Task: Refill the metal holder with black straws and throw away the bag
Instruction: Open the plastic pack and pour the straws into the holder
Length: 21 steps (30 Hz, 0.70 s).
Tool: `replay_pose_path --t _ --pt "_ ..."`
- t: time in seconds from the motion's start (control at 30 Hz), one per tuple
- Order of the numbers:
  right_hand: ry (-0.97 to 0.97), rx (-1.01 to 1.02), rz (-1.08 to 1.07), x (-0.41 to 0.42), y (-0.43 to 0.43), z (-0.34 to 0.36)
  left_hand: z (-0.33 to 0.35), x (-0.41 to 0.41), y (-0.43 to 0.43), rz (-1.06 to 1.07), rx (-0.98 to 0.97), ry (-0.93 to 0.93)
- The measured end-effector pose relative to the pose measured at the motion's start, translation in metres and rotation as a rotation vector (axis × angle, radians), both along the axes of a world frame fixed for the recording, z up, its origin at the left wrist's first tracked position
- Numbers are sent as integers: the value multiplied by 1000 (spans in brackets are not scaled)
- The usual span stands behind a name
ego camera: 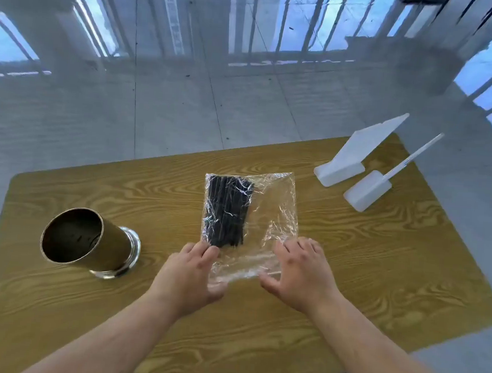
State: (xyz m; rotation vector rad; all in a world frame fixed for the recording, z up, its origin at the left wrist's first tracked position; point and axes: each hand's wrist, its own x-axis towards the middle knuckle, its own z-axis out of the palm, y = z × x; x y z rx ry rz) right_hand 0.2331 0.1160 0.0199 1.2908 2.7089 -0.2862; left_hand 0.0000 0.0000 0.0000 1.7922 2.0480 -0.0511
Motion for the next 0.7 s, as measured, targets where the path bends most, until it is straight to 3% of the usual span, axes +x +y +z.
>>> replay_pose_path --t 0.2,0.7 --pt "-99 -133 52 8 0 -33 -31 3 -13 -48 -102 -26" --pt "-19 -104 -24 8 -3 -44 -29 9 -14 -25 75 71"
